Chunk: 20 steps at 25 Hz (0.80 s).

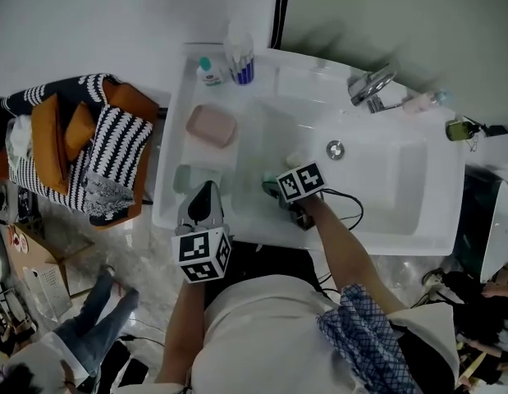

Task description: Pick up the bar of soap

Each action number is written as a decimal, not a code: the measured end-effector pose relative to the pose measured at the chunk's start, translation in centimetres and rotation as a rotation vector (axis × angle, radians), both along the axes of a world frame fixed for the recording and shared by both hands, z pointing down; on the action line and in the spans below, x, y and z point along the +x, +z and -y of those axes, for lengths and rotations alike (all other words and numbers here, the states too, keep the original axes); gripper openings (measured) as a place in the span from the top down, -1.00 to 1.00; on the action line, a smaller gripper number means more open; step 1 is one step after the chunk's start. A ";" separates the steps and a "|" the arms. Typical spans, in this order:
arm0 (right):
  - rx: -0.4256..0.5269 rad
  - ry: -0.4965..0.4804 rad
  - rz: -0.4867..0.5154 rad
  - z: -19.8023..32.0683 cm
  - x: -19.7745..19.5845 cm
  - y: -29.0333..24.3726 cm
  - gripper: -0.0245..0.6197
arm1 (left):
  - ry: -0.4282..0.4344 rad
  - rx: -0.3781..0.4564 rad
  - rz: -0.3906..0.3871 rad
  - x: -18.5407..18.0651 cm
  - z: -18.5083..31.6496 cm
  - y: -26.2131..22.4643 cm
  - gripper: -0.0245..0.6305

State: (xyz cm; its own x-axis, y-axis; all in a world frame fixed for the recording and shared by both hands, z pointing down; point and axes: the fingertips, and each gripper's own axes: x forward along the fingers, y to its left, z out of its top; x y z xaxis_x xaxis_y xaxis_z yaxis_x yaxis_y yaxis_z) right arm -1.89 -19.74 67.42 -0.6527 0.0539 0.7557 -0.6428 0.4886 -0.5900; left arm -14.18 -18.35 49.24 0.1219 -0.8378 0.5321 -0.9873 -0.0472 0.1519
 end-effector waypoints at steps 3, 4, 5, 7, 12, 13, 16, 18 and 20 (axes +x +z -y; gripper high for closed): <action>-0.028 0.006 -0.007 0.0 0.2 1.1 0.51 | 0.007 -0.020 -0.017 0.6 -0.5 0.5 0.91; -0.035 0.004 -0.011 -0.1 0.4 1.4 0.52 | 0.013 -0.023 -0.013 0.7 -0.7 0.5 0.91; -0.041 0.003 -0.013 -0.1 0.4 1.7 0.51 | 0.017 -0.025 -0.007 0.8 -0.8 0.5 0.91; -0.054 0.005 -0.016 -0.1 0.7 2.1 0.51 | 0.019 -0.027 0.000 0.7 -0.9 0.5 0.91; -0.063 -0.017 -0.046 -0.3 1.1 2.8 0.51 | 0.003 -0.030 0.012 0.1 -0.8 0.5 0.91; -0.063 -0.020 -0.050 -0.3 1.1 2.9 0.52 | 0.000 -0.030 0.013 0.0 -0.7 0.4 0.91; -0.069 -0.023 -0.051 -0.3 1.1 3.0 0.51 | -0.002 -0.028 0.011 0.0 -0.6 0.4 0.91; -0.096 -0.013 -0.054 -0.3 1.1 3.1 0.51 | -0.004 -0.029 0.007 0.1 -0.7 0.5 0.91; -0.126 -0.011 -0.068 -0.4 1.2 3.4 0.51 | -0.004 -0.031 0.004 0.3 -0.7 0.6 0.91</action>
